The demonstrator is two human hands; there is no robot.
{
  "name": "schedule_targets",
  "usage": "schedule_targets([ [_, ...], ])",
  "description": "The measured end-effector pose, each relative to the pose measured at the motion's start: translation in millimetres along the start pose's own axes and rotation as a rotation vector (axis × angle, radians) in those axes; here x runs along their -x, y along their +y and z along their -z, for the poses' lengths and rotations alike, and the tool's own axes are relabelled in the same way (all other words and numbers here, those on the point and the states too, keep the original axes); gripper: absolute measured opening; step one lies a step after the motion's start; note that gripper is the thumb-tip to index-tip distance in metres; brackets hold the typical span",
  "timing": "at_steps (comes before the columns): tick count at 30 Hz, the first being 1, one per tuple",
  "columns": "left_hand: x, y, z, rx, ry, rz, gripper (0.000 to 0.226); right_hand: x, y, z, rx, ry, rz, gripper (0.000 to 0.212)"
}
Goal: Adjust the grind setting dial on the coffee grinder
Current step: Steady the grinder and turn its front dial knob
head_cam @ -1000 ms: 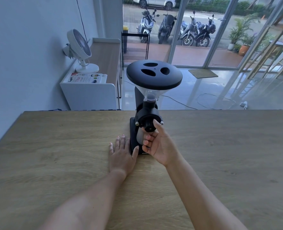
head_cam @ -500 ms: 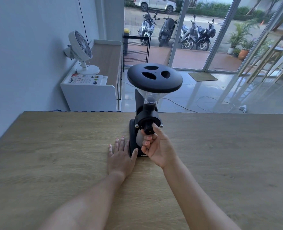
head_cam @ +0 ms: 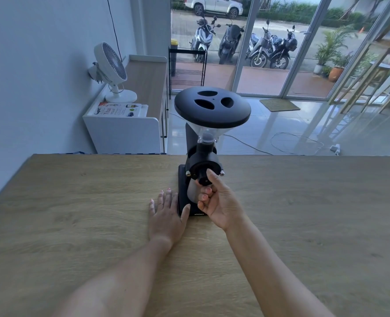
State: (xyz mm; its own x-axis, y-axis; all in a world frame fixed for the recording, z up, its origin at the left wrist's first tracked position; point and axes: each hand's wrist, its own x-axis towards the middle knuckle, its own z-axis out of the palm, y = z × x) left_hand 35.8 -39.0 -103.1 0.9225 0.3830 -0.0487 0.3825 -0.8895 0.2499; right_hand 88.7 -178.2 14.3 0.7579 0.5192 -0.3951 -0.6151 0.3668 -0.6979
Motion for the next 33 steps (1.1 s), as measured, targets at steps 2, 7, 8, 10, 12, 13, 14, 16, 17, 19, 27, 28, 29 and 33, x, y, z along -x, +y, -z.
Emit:
schedule_targets([
  [2, -0.4, 0.0, 0.1, 0.003, -0.002, -0.001, 0.079, 0.0, -0.6, -0.6, 0.010, 0.010, 0.003, 0.061],
  [7, -1.1, -0.4, -1.6, 0.001, 0.000, -0.003, 0.080, 0.6, -0.8, -1.4, 0.023, 0.025, 0.007, 0.061],
  [8, -1.1, -0.6, -1.9, 0.004, 0.001, -0.002, 0.080, 0.7, -1.1, -1.8, 0.030, 0.028, 0.010, 0.061],
  [10, -1.6, -0.7, -2.5, 0.007, 0.002, -0.001, 0.081, 0.7, -1.7, -2.6, 0.044, 0.040, 0.018, 0.061],
  [12, -2.0, -0.6, -2.5, 0.001, 0.000, -0.001, 0.080, 1.1, -2.0, -3.3, 0.049, 0.053, 0.025, 0.060],
  [13, -2.1, -0.7, -2.5, -0.003, -0.001, -0.001, 0.079, 1.1, -1.8, -3.5, 0.048, 0.057, 0.026, 0.060],
  [14, -2.2, -0.7, -2.4, -0.006, -0.003, -0.001, 0.079, 1.0, -1.6, -3.5, 0.048, 0.057, 0.027, 0.061],
  [16, -2.5, -0.9, -2.8, -0.007, -0.005, -0.002, 0.080, 0.8, -1.1, -4.3, 0.053, 0.054, 0.024, 0.062],
  [17, -2.4, -0.9, -2.9, -0.005, -0.006, -0.002, 0.081, 0.4, -1.1, -4.4, 0.060, 0.054, 0.021, 0.063],
  [19, -2.5, -0.9, -3.1, -0.007, -0.005, -0.002, 0.082, 0.7, -1.3, -4.1, 0.074, 0.044, 0.016, 0.062],
  [27, -2.7, 0.0, -1.8, -0.017, -0.009, 0.002, 0.086, 5.4, -0.1, -2.8, 0.052, -0.070, -0.034, 0.057],
  [28, -2.4, 0.1, -1.7, -0.018, -0.007, 0.000, 0.088, 5.6, -0.7, -3.4, 0.052, -0.078, -0.040, 0.057],
  [29, -2.1, -0.1, -1.6, -0.019, -0.005, -0.002, 0.090, 5.8, -1.3, -4.3, 0.051, -0.083, -0.044, 0.056],
  [33, -1.8, -0.1, -0.9, -0.010, -0.010, 0.001, 0.085, 5.1, -2.0, -5.0, 0.033, -0.081, -0.037, 0.052],
])
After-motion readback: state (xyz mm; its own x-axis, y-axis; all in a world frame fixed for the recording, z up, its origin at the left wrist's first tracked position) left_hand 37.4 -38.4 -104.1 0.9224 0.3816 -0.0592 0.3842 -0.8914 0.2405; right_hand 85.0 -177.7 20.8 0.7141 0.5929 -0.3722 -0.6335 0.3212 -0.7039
